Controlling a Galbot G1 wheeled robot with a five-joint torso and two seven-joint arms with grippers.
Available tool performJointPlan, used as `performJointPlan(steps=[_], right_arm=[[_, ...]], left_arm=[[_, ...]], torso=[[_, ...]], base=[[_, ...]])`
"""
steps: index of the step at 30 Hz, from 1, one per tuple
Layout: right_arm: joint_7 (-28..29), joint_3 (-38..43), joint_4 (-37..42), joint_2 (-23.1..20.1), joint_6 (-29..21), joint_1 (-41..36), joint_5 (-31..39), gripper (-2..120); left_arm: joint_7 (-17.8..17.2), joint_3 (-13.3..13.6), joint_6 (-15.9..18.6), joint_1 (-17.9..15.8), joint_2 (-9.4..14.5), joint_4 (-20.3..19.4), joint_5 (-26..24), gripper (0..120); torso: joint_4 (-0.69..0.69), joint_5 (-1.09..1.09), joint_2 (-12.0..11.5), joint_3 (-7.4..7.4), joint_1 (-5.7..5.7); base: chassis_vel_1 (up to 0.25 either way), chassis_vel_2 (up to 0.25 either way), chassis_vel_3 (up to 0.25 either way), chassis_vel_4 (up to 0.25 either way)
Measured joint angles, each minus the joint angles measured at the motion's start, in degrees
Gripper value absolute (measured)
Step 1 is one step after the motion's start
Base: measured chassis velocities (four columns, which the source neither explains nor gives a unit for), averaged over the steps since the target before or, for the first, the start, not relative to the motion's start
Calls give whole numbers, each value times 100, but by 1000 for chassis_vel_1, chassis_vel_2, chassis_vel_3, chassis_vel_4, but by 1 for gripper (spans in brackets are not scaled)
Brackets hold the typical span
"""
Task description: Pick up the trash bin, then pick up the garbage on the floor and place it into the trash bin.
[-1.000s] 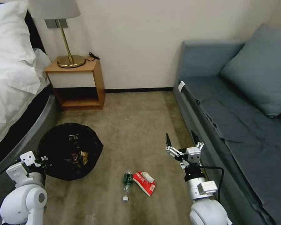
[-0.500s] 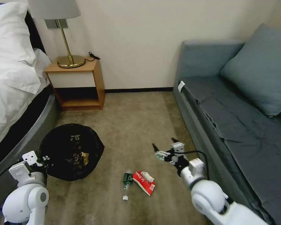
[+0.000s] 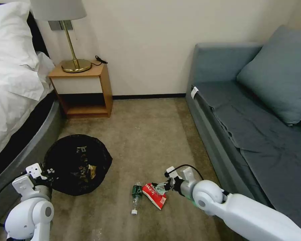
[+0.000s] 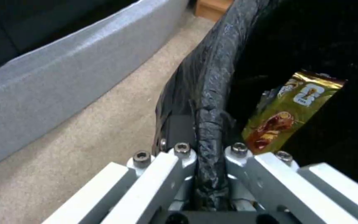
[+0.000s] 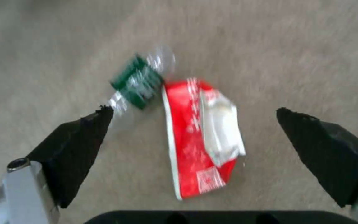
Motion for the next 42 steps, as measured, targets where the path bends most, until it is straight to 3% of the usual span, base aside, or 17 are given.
performJointPlan(steps=[4,10,36,42], right_arm=[[-70,-735,-599,184,54,383,-102,99],[-187,-1205,-1185,399,330,589,-339,98],[-611,-1541,-3026,1084,1342,614,-1045,90],[-671,-1524,-3271,1192,1530,573,-1182,71]], left_arm=[[7,-6,-28,6,2,37,9,2],[9,2,-40,-1,-10,60,15,2],[25,1,-63,-22,17,101,38,2],[27,-3,-73,-8,19,93,45,2]], torso=[[-1,1,0,0,0],[-1,0,0,0,0],[-1,0,1,0,0],[-1,0,0,-1,-1]], base=[[0,0,0,0],[0,0,0,0],[0,0,0,0],[0,0,0,0]])
